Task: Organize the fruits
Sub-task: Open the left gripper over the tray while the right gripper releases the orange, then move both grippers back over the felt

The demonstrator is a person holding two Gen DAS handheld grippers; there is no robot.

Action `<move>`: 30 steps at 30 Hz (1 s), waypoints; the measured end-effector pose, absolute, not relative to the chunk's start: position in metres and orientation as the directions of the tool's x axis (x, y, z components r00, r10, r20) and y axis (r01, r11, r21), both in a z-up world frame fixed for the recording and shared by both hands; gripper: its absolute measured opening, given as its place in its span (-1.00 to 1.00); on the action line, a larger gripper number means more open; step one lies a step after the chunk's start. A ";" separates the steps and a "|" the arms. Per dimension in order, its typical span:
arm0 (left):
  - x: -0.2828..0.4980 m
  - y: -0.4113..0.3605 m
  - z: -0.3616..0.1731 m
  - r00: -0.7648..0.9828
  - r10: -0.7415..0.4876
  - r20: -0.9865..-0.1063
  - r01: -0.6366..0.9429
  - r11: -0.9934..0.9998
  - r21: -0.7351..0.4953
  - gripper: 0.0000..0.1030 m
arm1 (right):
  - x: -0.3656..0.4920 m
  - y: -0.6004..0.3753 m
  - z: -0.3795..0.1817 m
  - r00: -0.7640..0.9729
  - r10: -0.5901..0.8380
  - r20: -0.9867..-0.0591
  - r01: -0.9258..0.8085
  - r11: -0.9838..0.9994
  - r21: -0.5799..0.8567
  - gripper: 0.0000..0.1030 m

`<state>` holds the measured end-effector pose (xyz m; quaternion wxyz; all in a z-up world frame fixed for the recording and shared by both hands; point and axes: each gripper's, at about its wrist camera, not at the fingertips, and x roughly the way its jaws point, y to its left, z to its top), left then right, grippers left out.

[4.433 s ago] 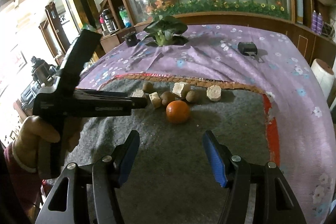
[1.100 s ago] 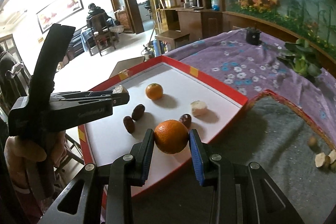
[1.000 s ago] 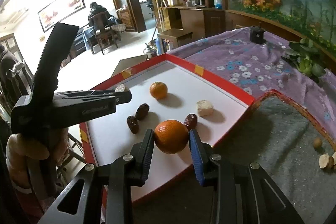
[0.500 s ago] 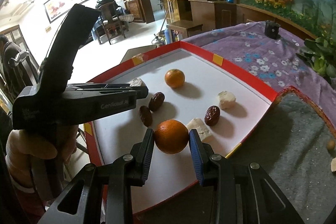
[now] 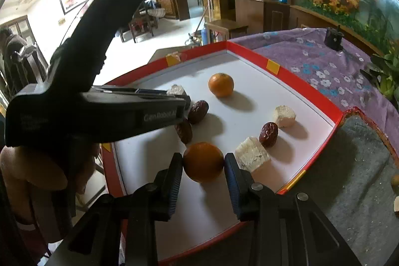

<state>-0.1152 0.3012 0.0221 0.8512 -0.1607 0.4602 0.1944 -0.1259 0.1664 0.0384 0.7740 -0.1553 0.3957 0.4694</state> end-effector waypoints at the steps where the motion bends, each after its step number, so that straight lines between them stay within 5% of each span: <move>1: -0.116 0.301 0.023 0.500 0.186 -0.846 -0.481 0.872 -0.092 -0.12 | -0.126 0.166 0.038 0.243 0.604 -0.759 -0.850 0.510 0.134 -0.36; 15: -0.112 0.276 0.055 0.548 0.252 -0.797 -0.476 0.878 -0.050 -0.01 | -0.118 0.122 0.066 0.301 0.639 -0.708 -0.810 0.563 0.165 -0.15; 17: -0.110 0.267 0.062 0.566 0.254 -0.785 -0.466 0.883 -0.050 0.14 | -0.114 0.111 0.070 0.319 0.641 -0.698 -0.792 0.585 0.174 -0.11; 30: -0.075 0.167 0.079 0.637 0.109 -0.763 -0.265 0.960 -0.085 0.21 | -0.080 0.000 0.075 0.505 0.517 -0.691 -0.611 0.780 0.137 -0.05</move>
